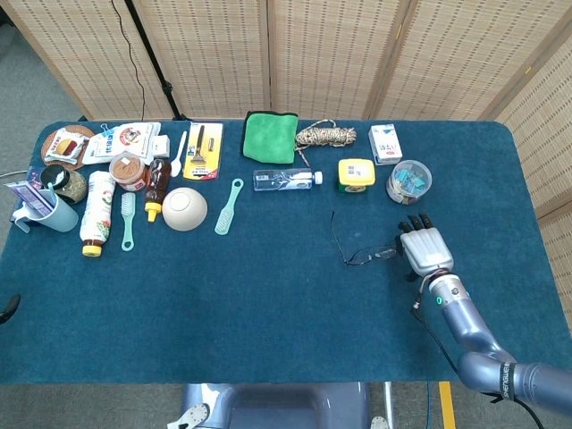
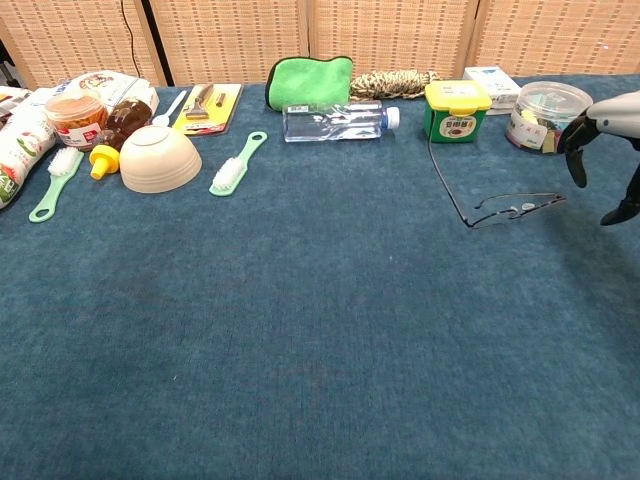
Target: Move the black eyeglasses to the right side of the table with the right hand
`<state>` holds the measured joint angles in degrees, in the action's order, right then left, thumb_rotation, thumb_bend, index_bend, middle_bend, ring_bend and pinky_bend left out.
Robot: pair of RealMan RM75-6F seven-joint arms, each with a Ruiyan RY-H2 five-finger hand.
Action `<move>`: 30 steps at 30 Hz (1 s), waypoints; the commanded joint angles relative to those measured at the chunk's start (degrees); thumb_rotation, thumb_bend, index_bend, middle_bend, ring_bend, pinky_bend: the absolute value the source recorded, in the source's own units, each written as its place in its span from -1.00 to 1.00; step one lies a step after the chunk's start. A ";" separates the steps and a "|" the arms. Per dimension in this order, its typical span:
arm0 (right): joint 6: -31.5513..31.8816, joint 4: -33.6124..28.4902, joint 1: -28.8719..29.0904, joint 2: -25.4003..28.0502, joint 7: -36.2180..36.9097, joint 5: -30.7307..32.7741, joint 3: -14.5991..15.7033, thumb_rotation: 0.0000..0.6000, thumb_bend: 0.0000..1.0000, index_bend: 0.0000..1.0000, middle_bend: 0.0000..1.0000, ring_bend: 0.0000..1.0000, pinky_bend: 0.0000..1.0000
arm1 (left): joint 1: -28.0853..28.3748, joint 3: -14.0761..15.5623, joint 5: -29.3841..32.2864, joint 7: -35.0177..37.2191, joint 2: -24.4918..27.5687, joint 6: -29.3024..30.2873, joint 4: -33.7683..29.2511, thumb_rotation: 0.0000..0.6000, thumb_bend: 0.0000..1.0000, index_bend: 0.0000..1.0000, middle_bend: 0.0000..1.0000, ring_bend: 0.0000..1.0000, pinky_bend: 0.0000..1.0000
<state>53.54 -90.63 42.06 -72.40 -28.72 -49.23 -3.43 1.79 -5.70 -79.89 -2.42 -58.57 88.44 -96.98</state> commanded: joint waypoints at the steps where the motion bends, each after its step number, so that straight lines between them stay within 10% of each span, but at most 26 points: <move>1: 1.11 -1.37 -0.90 1.07 1.25 -1.65 -0.22 1.00 -0.95 -0.03 -0.65 -0.88 -0.95 | 0.05 0.03 -0.05 -0.02 -0.06 -0.08 -0.01 0.90 -0.51 -0.88 -1.00 -1.00 -1.00; 30: 9.38 -12.04 -7.99 8.61 12.11 -16.19 -2.16 1.00 -0.95 -0.28 -0.70 -0.88 -0.81 | 0.04 0.58 -0.51 0.35 -0.50 -0.53 0.31 0.90 -0.51 -0.88 -1.00 -1.00 -1.00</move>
<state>62.58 -101.89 34.40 -64.43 -17.19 -64.60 -5.38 1.83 -5.11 -80.40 -2.07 -59.08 87.91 -96.67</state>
